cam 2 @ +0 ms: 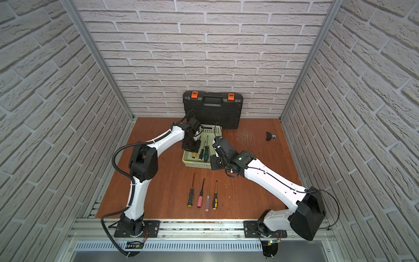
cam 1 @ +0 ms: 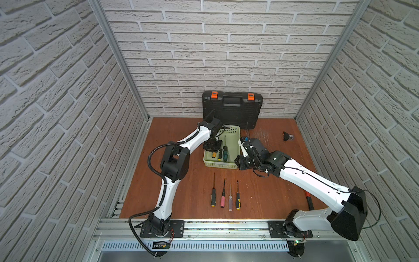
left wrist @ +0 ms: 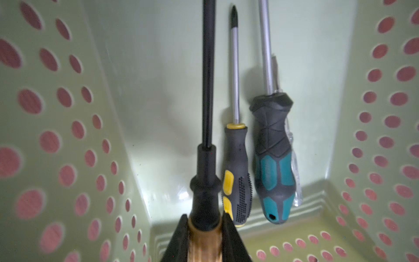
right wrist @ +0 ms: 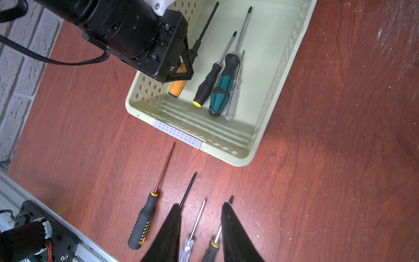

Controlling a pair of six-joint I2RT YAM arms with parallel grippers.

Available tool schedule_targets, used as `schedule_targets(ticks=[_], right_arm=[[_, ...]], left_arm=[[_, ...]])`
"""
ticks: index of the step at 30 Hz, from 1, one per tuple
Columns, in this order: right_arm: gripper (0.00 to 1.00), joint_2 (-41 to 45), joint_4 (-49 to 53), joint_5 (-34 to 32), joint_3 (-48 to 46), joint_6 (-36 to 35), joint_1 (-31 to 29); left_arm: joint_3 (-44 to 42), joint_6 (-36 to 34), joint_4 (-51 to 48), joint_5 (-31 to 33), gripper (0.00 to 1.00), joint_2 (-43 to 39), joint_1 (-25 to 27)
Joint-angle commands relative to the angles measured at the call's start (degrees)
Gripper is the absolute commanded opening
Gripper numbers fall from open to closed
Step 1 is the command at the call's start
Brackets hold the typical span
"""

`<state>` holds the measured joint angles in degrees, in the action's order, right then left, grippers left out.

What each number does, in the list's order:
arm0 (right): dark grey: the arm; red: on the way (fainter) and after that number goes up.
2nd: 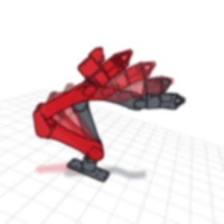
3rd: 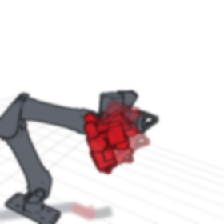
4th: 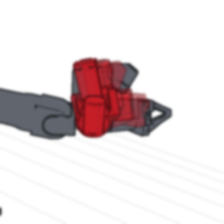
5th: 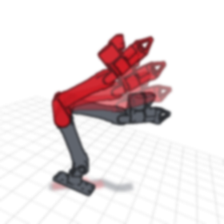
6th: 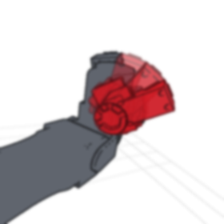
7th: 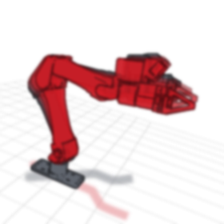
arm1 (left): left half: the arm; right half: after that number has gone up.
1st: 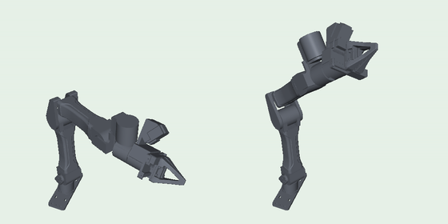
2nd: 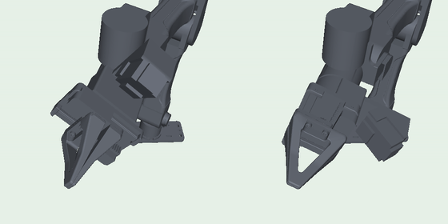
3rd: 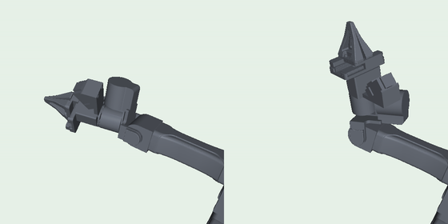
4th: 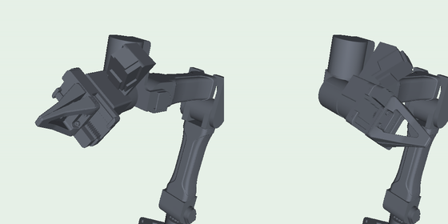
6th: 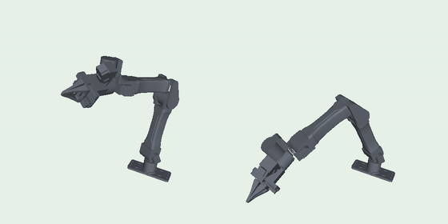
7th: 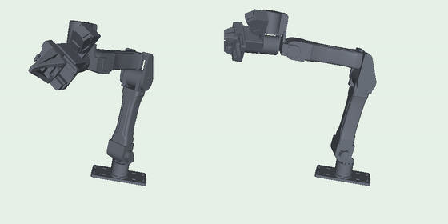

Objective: Put the screwdriver in the bin
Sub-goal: 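Carry the orange-handled screwdriver into the basket and open the left gripper, then raise the left gripper while the right gripper descends onto the yellow-black flat screwdriver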

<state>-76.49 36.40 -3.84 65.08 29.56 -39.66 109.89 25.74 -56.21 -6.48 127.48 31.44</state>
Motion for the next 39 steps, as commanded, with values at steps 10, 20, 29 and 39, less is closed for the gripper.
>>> schedule_targets(ticks=[10,20,29,39], right_arm=[[0.33,-0.44,-0.48,-0.1,0.53,-2.29,-0.33],[0.33,0.24,-0.2,-0.55,0.27,-1.61,-0.33],[0.33,0.18,0.33,-1.07,0.53,-1.71,-0.33],[0.33,1.38,3.53,-1.59,-0.18,-0.97,-0.51]], left_arm=[[-1.86,2.22,3.35,-1.44,0.05,1.63,0.61],[-2.95,1.69,4.05,-0.74,0.32,1.23,0.64],[-4.42,1.24,5.26,0.57,0.44,-4.41,0.81],[-11.08,2.45,9.06,-3.46,0.45,-20.85,0.9]])
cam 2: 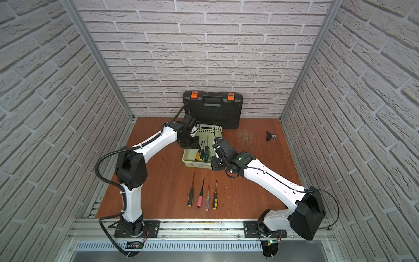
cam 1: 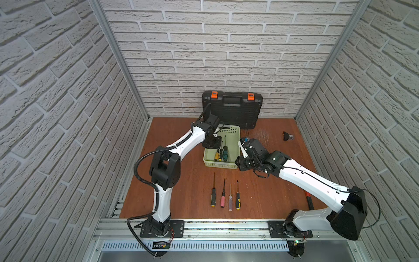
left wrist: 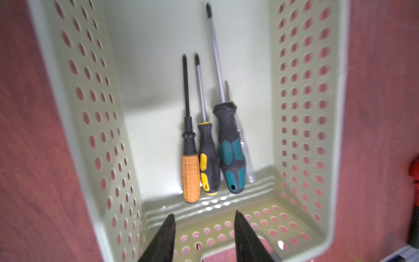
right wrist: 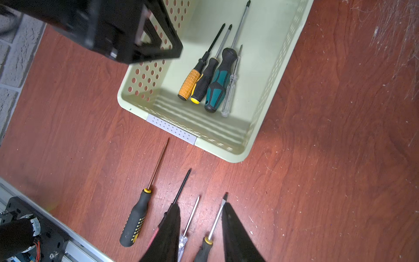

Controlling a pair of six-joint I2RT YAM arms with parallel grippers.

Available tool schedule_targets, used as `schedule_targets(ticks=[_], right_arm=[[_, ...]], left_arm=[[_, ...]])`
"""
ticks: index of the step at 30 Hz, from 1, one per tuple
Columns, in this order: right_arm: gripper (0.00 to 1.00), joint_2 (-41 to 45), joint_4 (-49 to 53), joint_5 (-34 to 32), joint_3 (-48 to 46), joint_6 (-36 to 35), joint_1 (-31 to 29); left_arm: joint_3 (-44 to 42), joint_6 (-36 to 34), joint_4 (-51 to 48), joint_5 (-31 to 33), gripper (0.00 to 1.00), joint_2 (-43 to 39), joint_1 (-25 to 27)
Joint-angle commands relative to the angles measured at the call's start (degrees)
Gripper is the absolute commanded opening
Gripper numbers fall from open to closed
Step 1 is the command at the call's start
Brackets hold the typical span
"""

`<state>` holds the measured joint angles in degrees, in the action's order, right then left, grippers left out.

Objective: Put the screwdriver in the bin
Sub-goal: 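Raise the left gripper while the right gripper descends onto the yellow-black flat screwdriver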

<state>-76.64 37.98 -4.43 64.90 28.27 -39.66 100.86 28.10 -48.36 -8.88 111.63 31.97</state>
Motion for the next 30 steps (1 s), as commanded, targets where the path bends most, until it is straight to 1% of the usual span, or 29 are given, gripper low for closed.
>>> schedule_targets(ticks=[1,4,7,10,12,16,19,23,26,30], right_arm=[[0.33,1.76,2.74,-1.18,0.11,0.44,-0.59],[0.33,2.57,6.17,-1.57,0.92,1.48,-1.37],[0.34,3.45,8.58,-2.22,-0.76,4.04,-3.33],[0.34,3.76,10.75,-2.66,-2.92,8.32,-6.11],[0.35,3.95,11.78,-3.27,-4.56,11.96,-8.32],[0.44,4.04,12.49,-2.64,-8.61,21.0,-12.94],[0.46,2.81,10.03,0.63,-11.67,25.91,-15.84],[0.47,-2.04,6.8,3.0,-13.56,28.92,-18.79],[0.49,-5.18,4.78,3.55,-13.19,29.94,-19.91],[0.49,-7.46,5.63,2.31,-13.48,31.64,-20.13]], left_arm=[[-3.87,0.08,1.62,-0.67,0.45,-7.11,0.38],[-9.92,-0.16,1.82,1.5,0.45,-13.36,0.35],[-16.54,-0.5,1.63,5.4,0.46,-19.9,0.37],[-22.55,0.15,1.1,10.31,0.48,-25.97,0.25],[-26.11,0.87,1.18,12.22,0.48,-29.37,0.14],[-33.04,2.88,2.78,14.38,0.51,-35.11,-0.22],[-37.02,4.04,4.44,14.62,0.52,-37.89,-1.12],[-38.81,3.79,4.92,13.67,0.52,-38.69,-2.54],[-38.98,2.95,4.18,13.96,0.52,-38.9,-3.21],[-39.83,2.75,4.01,14.42,0.52,-39.85,-3.82]])
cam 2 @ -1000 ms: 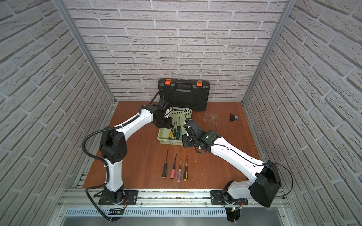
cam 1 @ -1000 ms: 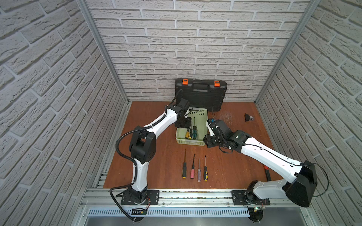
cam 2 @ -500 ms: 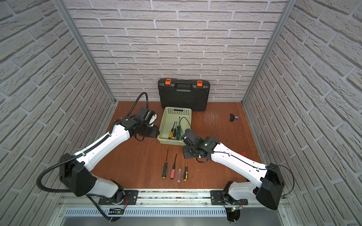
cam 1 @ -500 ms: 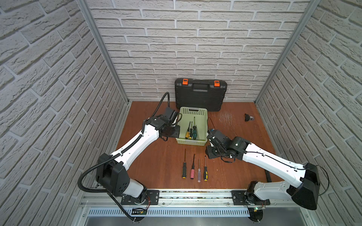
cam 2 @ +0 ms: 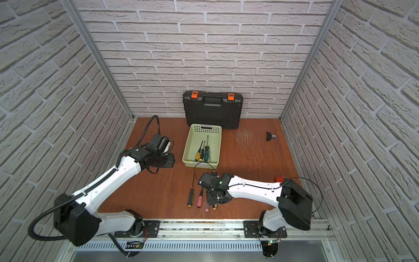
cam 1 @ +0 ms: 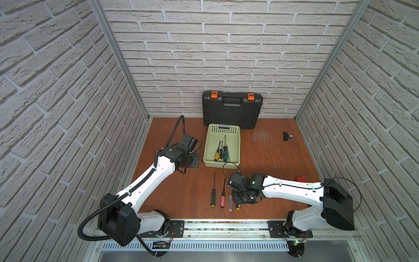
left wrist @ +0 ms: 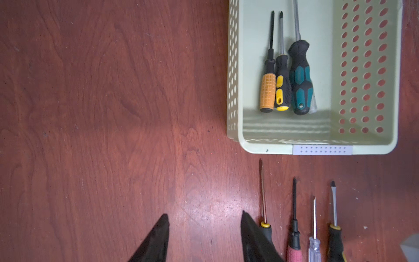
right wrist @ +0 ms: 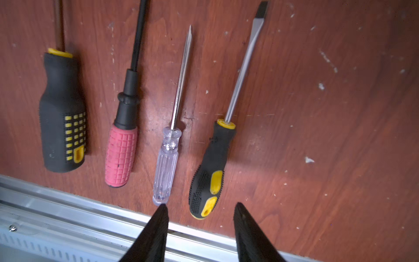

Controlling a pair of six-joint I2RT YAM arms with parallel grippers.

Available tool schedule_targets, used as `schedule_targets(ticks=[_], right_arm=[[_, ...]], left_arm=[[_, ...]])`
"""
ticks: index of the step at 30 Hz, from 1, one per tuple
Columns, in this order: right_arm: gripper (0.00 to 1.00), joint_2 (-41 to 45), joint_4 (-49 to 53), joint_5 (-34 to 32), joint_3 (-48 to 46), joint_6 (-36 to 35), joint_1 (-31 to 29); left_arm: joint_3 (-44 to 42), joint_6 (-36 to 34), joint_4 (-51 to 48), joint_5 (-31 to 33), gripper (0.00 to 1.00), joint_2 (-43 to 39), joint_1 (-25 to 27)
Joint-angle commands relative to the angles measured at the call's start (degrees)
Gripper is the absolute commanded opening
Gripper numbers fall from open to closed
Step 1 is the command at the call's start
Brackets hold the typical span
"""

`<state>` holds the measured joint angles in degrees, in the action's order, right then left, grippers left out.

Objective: Put the screwdriver in the bin
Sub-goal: 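Raise the left gripper while the right gripper descends onto the yellow-black flat screwdriver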

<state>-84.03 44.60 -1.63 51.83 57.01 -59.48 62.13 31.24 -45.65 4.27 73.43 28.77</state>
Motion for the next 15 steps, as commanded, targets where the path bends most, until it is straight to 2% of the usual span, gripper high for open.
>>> schedule_targets(ticks=[1,5,15], right_arm=[[0.49,-0.38,-1.02,-0.73,-0.95,2.93,-0.33],[0.5,-1.6,0.05,-2.12,-2.15,3.47,-0.24],[0.47,-5.86,-5.36,-2.08,-2.2,2.08,-0.14]], left_arm=[[-1.45,-0.35,1.36,1.35,0.52,-1.92,-0.73],[-2.15,-0.22,1.19,1.75,0.52,-2.54,-1.22],[-2.27,0.57,0.27,2.05,0.52,-3.1,-1.43]])
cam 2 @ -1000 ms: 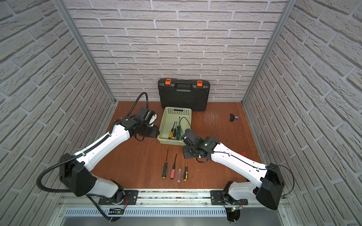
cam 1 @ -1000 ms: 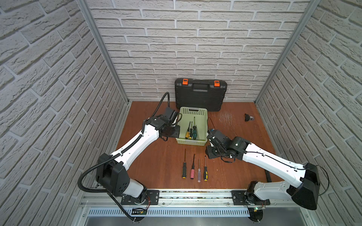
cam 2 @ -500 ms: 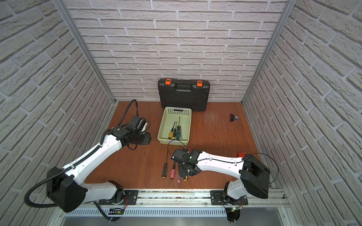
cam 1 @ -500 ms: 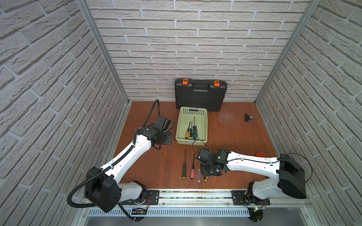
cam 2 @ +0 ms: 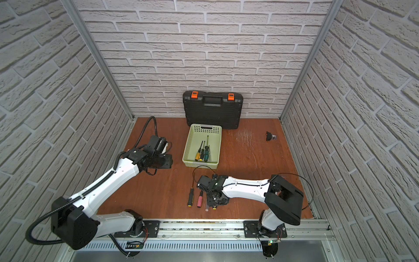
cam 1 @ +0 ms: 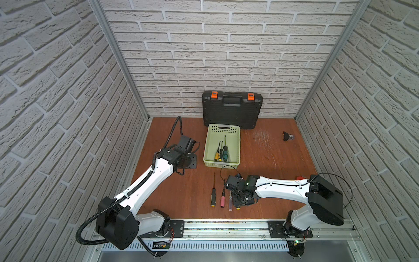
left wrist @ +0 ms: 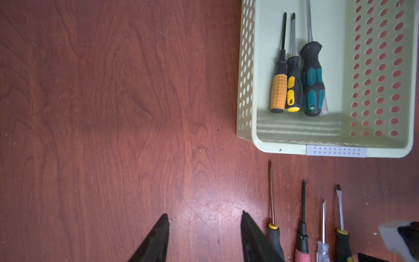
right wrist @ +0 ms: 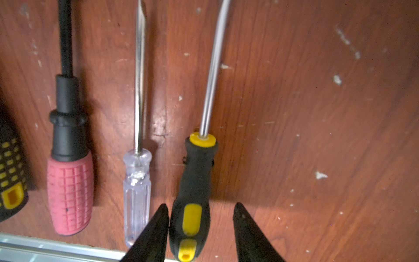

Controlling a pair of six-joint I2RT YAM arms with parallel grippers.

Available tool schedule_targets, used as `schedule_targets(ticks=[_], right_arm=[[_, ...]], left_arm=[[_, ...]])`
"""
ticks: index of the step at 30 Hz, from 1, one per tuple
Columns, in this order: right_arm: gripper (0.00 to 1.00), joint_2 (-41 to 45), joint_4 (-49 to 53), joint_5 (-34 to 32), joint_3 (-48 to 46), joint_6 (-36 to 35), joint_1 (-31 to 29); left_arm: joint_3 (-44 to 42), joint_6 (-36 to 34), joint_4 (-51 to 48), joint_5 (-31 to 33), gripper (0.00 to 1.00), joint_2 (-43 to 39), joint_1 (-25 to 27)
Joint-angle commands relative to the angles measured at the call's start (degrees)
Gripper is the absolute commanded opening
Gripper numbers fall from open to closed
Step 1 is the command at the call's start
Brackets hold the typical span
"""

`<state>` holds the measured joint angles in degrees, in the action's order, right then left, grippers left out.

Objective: Put the screwdriver in the bin
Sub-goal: 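Raise the left gripper while the right gripper descends onto the yellow-black flat screwdriver, then lift the yellow-black flat screwdriver with the right gripper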

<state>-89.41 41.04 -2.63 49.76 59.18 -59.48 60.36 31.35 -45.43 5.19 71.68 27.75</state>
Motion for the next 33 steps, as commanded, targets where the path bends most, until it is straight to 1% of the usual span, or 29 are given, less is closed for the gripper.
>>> schedule_targets(ticks=[1,3,8,13,16,18,21,24,26,29,33], right_arm=[[0.47,-0.98,-2.09,-1.04,-0.21,-0.27,-0.11],[0.46,-1.92,-3.14,-0.96,-0.6,-0.35,-0.05],[0.38,-3.41,-4.12,-0.77,-0.8,-0.73,0.04],[0.22,-2.63,-3.31,-1.34,-0.83,-0.72,0.05],[0.11,-0.43,-1.03,-2.15,-0.55,-0.72,0.07],[0.06,1.78,2.2,-2.5,0.54,-0.93,0.0],[0.06,6.73,8.49,-2.79,3.88,-2.07,0.1],[0.06,11.11,15.67,-2.73,9.95,-4.03,0.4],[0.06,13.11,18.73,-2.87,14.94,-5.96,1.22],[0.06,13.07,18.86,-3.41,21.73,-9.69,4.78],[0.05,7.91,13.6,0.61,29.0,-17.34,13.11]], left_arm=[[-0.5,0.42,-0.1,1.3,0.52,-1.5,-0.4],[-0.58,0.46,-0.44,1.44,0.52,-1.63,-0.41],[-0.65,0.9,-1.26,1.71,0.52,-2.06,-0.41],[-0.5,0.83,-1.85,2.37,0.52,-2.54,-0.46],[-0.49,0.9,-1.9,2.71,0.52,-2.67,-0.48],[-0.49,0.98,-1.89,2.81,0.52,-2.65,-0.5],[-0.59,1.34,-1.43,2.87,0.52,-2.64,-0.48],[-0.68,1.65,-1.07,3.0,0.52,-2.69,-0.49],[-0.77,1.93,-0.94,3.27,0.52,-3.07,-0.49],[-1.45,2.3,-0.45,3.43,0.52,-3.76,-0.5],[-2.08,2.38,-0.86,3.66,0.52,-4.55,-0.59]])
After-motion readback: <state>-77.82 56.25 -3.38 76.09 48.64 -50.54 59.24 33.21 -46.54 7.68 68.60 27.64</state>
